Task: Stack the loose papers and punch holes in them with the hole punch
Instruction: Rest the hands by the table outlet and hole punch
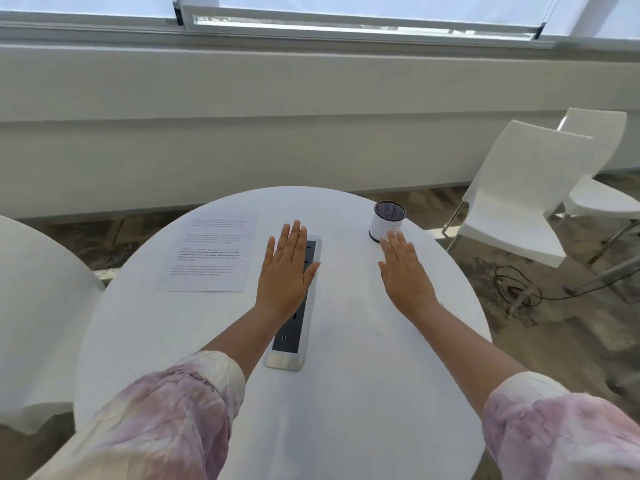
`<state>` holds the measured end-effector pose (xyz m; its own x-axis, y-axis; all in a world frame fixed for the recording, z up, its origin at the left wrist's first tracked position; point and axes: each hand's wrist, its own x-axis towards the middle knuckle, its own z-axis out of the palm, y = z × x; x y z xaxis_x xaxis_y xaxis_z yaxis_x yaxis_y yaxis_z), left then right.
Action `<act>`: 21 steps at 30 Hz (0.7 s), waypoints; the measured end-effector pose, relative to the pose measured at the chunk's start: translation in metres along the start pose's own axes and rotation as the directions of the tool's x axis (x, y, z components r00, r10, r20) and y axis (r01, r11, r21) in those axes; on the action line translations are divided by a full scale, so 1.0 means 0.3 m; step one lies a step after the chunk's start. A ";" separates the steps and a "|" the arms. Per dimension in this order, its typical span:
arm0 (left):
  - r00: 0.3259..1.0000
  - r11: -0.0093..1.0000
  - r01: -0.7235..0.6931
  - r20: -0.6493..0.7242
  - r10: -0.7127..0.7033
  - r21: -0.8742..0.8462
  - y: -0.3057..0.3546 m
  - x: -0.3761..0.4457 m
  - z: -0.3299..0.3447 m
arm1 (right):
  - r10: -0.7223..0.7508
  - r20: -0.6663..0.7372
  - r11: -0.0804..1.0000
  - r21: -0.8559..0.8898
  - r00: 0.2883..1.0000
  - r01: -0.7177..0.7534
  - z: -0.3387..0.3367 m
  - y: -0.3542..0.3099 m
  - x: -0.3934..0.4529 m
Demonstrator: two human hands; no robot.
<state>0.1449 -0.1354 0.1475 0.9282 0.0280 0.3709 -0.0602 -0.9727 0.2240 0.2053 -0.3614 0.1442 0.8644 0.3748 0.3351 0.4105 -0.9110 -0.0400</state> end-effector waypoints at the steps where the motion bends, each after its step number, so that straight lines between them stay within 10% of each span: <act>1: 1.000 1.000 0.005 0.012 -0.005 -0.006 0.008 -0.007 0.012 | -0.010 0.023 1.000 0.000 1.000 0.010 0.008 0.022 -0.012; 21: 0.959 0.990 0.023 0.282 0.018 -0.141 0.067 -0.177 0.277 | -0.023 0.205 0.984 0.180 0.979 -0.014 0.252 0.242 -0.222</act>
<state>0.1248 -0.1757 0.0573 0.9929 -0.0553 0.1057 -0.0898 -0.9297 0.3573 0.1994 -0.4396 0.0476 0.8958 0.4231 0.1361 0.4436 -0.8704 -0.2137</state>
